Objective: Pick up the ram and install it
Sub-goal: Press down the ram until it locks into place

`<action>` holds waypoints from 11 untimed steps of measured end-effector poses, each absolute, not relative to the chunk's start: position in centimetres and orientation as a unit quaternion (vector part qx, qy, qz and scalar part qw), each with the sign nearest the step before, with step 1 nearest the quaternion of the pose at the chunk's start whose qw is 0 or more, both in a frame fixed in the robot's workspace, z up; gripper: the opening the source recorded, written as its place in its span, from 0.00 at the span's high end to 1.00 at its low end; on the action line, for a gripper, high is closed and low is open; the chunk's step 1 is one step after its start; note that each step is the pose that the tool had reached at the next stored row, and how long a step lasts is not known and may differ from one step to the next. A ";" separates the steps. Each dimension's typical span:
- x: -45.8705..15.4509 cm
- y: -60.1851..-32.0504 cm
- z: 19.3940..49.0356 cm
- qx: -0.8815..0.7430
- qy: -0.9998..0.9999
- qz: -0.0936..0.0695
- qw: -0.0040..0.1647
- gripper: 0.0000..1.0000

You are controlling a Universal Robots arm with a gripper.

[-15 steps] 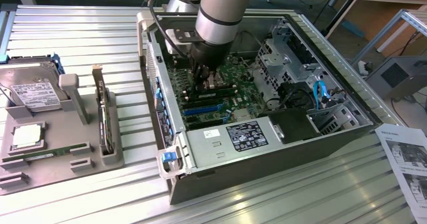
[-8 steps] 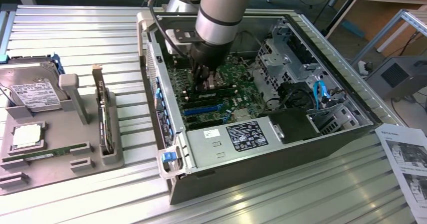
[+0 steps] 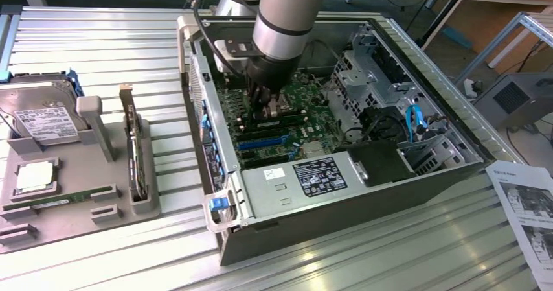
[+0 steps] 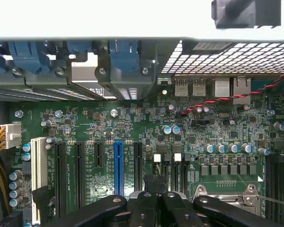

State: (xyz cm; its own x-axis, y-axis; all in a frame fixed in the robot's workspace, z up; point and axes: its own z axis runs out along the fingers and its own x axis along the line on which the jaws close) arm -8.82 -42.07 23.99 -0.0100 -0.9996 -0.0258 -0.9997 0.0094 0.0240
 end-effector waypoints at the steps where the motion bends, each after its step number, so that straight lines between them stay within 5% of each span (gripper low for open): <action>1: -8.8 -42.1 24.0 -0.704 0.710 0.018 0.001 0.89; 11: -8.8 -42.2 23.9 -0.704 0.710 0.017 0.001 0.89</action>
State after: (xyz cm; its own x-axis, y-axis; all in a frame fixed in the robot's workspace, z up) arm -8.82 -42.20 23.90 -0.0100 -0.9996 -0.0253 -0.9997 0.0094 0.0241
